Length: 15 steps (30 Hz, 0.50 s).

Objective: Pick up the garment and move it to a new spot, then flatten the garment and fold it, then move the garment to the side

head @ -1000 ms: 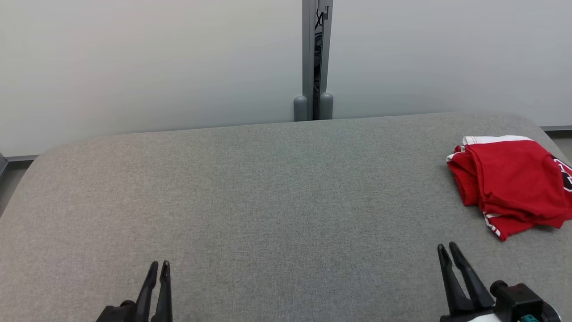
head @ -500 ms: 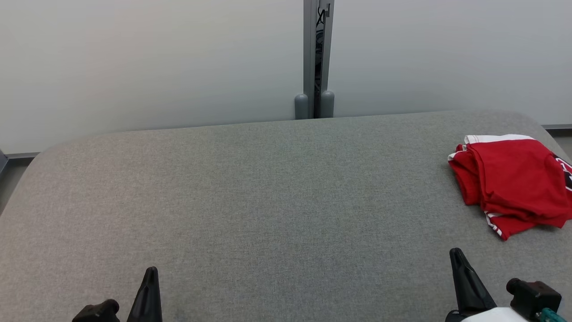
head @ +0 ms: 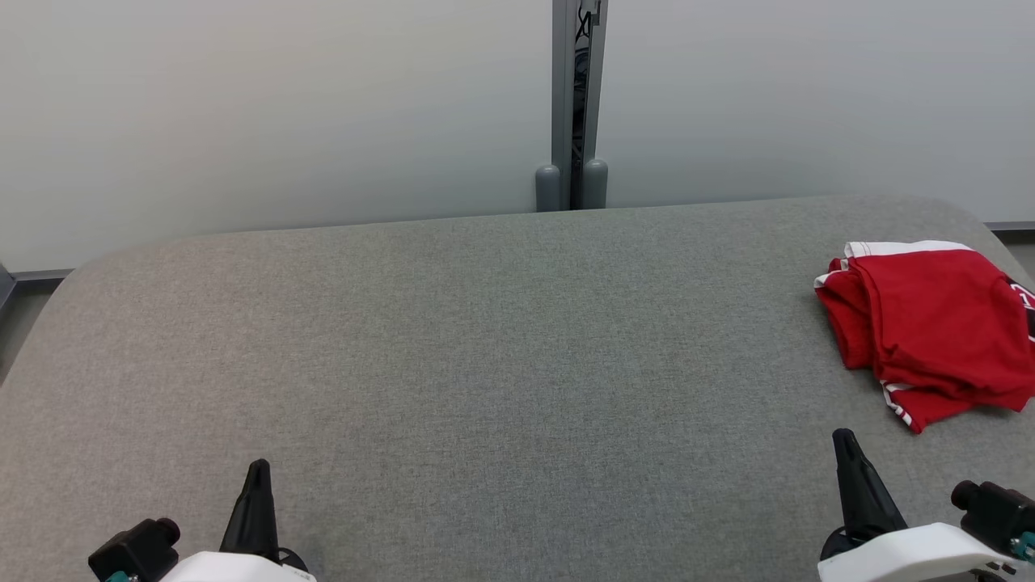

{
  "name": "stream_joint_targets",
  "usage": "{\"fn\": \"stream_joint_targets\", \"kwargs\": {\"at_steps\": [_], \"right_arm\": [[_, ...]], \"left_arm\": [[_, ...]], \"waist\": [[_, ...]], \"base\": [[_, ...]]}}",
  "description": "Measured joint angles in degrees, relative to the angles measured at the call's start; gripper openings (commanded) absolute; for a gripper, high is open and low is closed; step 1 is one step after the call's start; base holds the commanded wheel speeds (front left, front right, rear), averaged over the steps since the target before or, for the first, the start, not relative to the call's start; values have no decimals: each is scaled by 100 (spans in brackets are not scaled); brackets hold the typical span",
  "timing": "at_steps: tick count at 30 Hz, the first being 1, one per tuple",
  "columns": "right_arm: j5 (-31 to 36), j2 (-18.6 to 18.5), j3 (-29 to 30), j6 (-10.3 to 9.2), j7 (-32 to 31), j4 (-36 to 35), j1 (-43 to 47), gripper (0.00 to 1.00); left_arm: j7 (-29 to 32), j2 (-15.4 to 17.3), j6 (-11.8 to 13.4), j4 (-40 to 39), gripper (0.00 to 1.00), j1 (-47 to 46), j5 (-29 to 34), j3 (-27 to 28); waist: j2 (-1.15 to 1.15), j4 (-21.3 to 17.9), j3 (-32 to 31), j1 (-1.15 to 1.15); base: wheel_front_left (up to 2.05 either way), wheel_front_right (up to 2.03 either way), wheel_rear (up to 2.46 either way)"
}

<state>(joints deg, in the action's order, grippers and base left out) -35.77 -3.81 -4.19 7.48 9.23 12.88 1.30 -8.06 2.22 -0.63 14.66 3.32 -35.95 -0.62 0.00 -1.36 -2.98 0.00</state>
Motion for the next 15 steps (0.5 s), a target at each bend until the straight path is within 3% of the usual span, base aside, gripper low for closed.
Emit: {"fn": "stream_joint_targets", "kwargs": {"at_steps": [15], "right_arm": [[-1338, -21, 163, 0, -298, 158, -300, 0]], "left_arm": [[336, 10, -158, 103, 0, -308, -1255, 189]], "waist": [[0, 22, 50, 0]], "base": [[0, 0, 0]]}}
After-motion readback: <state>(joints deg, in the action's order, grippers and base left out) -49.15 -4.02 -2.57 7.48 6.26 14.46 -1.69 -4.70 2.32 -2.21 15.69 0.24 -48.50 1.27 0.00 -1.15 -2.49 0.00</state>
